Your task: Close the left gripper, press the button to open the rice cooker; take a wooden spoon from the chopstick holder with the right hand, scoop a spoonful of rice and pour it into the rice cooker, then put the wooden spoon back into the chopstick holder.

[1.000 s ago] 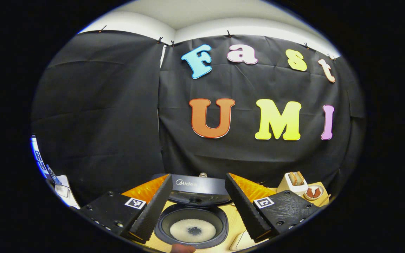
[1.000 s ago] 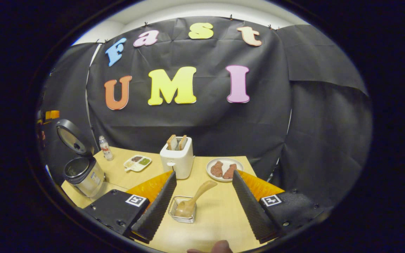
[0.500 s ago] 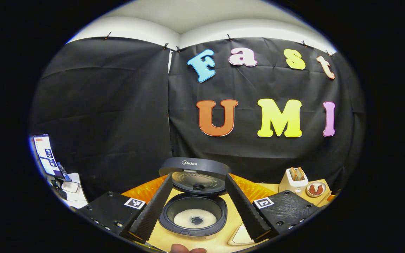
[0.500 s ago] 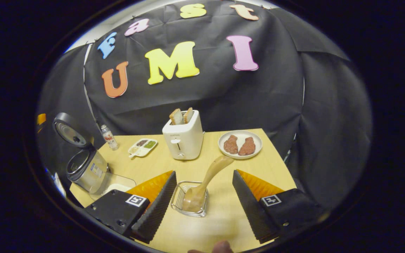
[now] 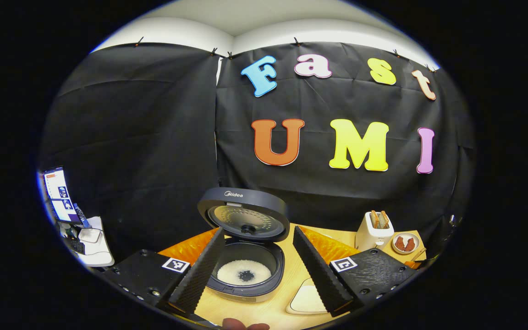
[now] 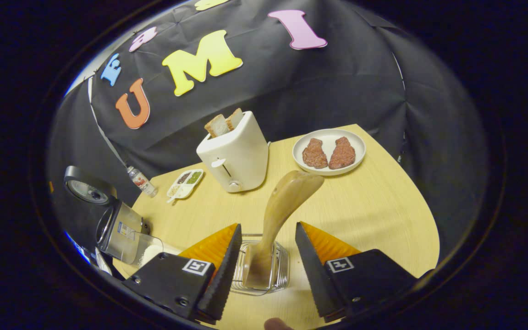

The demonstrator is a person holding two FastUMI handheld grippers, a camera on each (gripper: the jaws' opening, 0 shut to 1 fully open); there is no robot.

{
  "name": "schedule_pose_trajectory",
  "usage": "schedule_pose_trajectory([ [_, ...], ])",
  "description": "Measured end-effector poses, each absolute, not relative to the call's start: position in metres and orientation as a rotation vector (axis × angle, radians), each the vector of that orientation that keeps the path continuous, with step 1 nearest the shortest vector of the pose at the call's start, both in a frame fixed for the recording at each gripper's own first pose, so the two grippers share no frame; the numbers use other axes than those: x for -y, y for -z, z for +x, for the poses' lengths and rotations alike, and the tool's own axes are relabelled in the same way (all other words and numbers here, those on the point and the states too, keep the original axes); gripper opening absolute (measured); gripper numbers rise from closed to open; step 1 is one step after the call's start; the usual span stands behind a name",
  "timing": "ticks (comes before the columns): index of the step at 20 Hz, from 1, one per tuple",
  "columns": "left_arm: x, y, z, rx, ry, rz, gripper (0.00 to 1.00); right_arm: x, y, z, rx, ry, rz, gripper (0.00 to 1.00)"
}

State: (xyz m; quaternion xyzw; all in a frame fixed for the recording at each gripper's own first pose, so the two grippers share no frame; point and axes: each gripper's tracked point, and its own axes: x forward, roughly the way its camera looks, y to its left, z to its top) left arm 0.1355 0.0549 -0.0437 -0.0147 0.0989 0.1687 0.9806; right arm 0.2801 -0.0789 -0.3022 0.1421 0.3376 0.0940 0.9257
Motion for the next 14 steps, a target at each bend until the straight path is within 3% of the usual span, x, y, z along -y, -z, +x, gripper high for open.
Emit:
schedule_pose_trajectory([
  [1, -0.054, 0.047, 0.137, -0.209, -0.341, -0.030, 0.97, 0.078, 0.304, 0.283, -0.694, -0.194, 0.298, 0.68],
  [2, -0.053, 0.050, 0.137, -0.217, -0.345, -0.031, 0.96, 0.078, 0.303, 0.287, -0.697, -0.197, 0.306, 0.56],
  [3, -0.052, 0.049, 0.138, -0.217, -0.347, -0.037, 0.97, 0.079, 0.305, 0.289, -0.697, -0.197, 0.317, 0.60],
  [7, -0.041, 0.054, 0.146, -0.217, -0.343, -0.076, 0.96, 0.076, 0.306, 0.288, -0.717, -0.203, 0.351, 0.24],
  [9, -0.040, 0.054, 0.143, -0.205, -0.330, -0.076, 0.96, 0.072, 0.302, 0.282, -0.726, -0.218, 0.354, 0.18],
  [14, -0.054, 0.059, 0.129, -0.192, -0.293, -0.087, 0.96, 0.073, 0.269, 0.269, -0.667, -0.162, 0.320, 0.14],
])
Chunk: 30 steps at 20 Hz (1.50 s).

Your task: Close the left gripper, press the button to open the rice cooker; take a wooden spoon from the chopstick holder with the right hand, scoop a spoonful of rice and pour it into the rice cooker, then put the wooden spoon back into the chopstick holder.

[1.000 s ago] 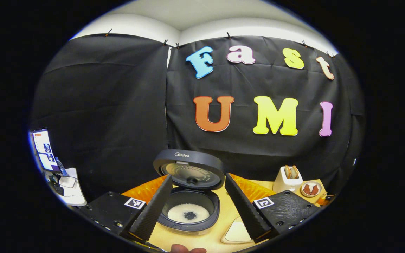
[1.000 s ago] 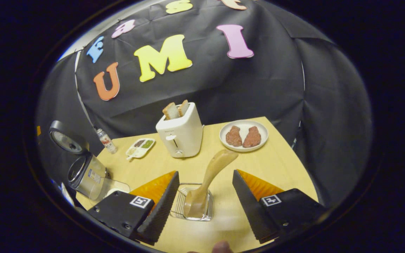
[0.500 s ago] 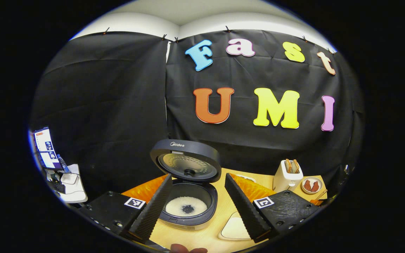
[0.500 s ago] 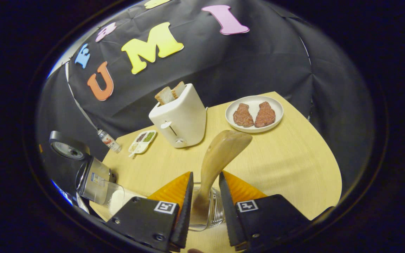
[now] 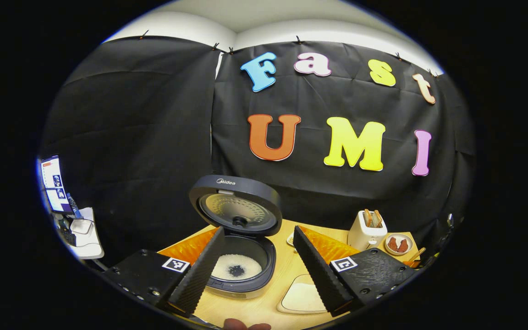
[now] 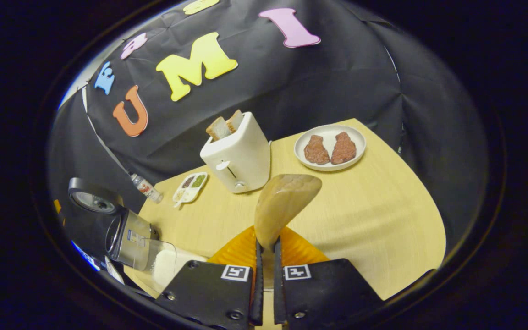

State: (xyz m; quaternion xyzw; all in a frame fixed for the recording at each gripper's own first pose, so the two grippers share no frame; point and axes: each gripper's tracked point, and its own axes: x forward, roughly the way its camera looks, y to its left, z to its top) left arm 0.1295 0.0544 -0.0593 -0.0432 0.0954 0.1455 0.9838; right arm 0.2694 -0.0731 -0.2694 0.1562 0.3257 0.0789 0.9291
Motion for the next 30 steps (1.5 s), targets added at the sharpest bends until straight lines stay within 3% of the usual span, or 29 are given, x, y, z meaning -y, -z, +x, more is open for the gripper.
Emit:
schedule_pose_trajectory([
  [6, -0.102, 0.063, 0.102, -0.138, -0.272, -0.129, 0.96, 0.049, 0.194, 0.242, -0.532, -0.093, 0.216, 0.11],
  [12, -0.142, 0.067, 0.077, -0.118, -0.194, -0.050, 0.95, -0.046, 0.152, 0.202, -0.476, -0.098, 0.207, 0.11],
  [17, -0.156, 0.075, 0.064, -0.128, -0.102, -0.050, 0.95, -0.124, 0.182, 0.180, -0.516, -0.160, 0.145, 0.11],
  [20, -0.168, 0.079, 0.057, -0.129, -0.091, -0.062, 0.95, -0.139, 0.226, 0.178, -0.564, -0.138, 0.045, 0.11],
  [30, -0.223, 0.107, 0.013, -0.219, -0.213, -0.135, 0.95, -0.162, 0.296, 0.178, -0.536, -0.083, -0.329, 0.11],
])
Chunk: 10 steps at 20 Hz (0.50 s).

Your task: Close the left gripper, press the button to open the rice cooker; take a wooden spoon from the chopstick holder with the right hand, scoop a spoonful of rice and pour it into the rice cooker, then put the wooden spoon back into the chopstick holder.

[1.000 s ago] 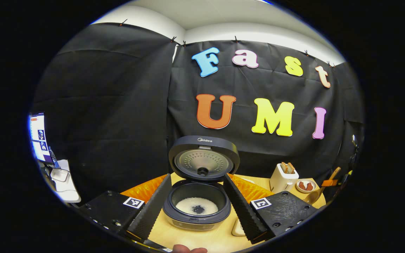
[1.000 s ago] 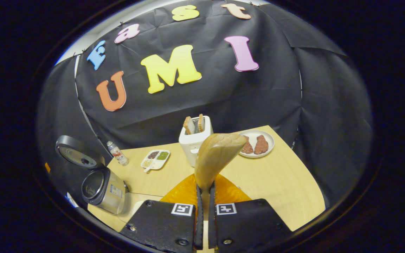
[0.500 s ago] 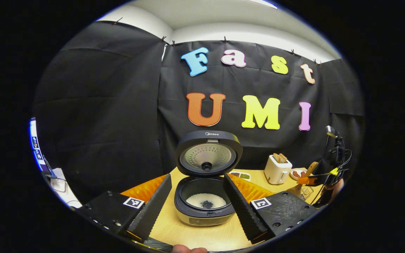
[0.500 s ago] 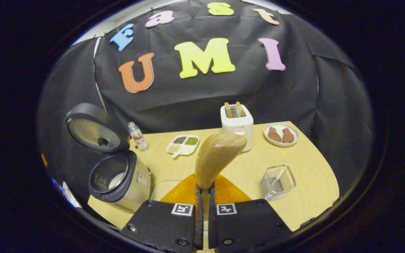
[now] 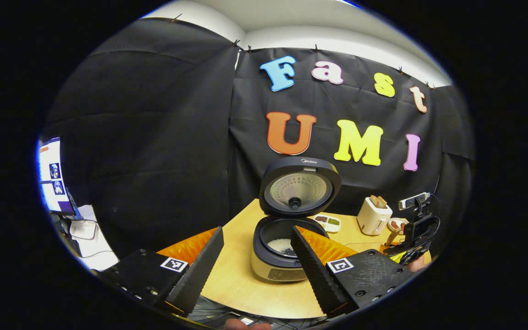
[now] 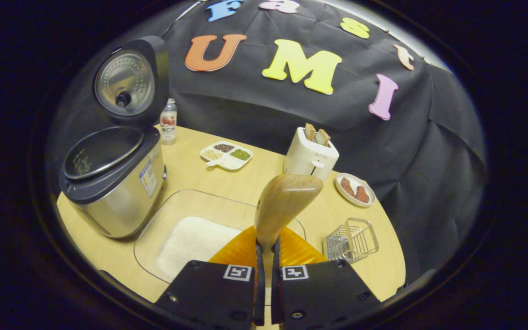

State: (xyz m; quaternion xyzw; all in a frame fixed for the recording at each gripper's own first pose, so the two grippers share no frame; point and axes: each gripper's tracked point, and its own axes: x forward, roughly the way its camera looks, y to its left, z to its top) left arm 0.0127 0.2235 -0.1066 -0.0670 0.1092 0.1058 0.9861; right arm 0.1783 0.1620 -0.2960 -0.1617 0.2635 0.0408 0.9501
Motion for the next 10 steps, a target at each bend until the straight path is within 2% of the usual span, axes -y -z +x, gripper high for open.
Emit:
schedule_pose_trajectory([
  [6, -0.248, 0.107, -0.008, -0.237, -0.280, -0.169, 0.95, -0.219, 0.315, 0.159, -0.636, -0.203, -0.090, 0.12],
  [10, -0.247, 0.108, -0.016, -0.254, -0.275, -0.153, 0.95, -0.225, 0.311, 0.157, -0.698, -0.233, 0.102, 0.11],
])
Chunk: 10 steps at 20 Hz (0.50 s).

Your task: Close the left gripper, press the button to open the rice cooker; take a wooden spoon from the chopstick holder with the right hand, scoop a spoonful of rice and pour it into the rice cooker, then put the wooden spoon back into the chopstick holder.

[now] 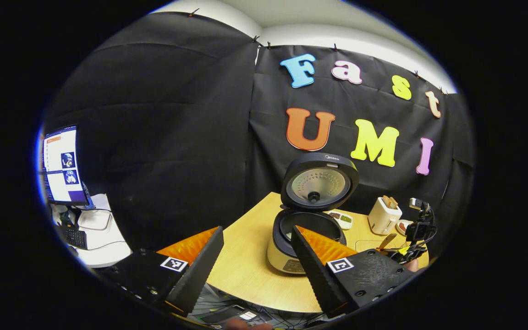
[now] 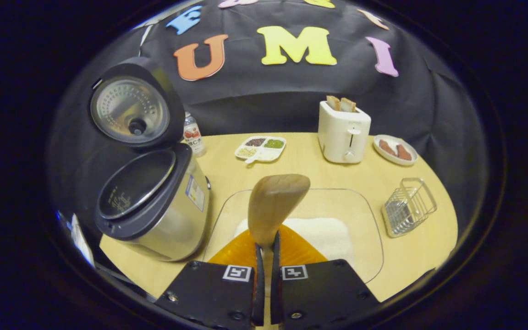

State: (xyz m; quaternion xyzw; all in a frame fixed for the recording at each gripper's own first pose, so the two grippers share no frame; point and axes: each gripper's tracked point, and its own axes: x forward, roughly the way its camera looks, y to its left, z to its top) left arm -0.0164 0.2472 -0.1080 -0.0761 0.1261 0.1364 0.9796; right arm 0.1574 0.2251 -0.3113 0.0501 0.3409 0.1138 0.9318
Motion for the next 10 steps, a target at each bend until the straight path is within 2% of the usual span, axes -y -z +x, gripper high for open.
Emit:
schedule_pose_trajectory([
  [10, -0.218, 0.095, -0.009, -0.254, -0.217, -0.107, 0.95, -0.203, 0.305, 0.163, -0.831, -0.203, 0.659, 0.11],
])
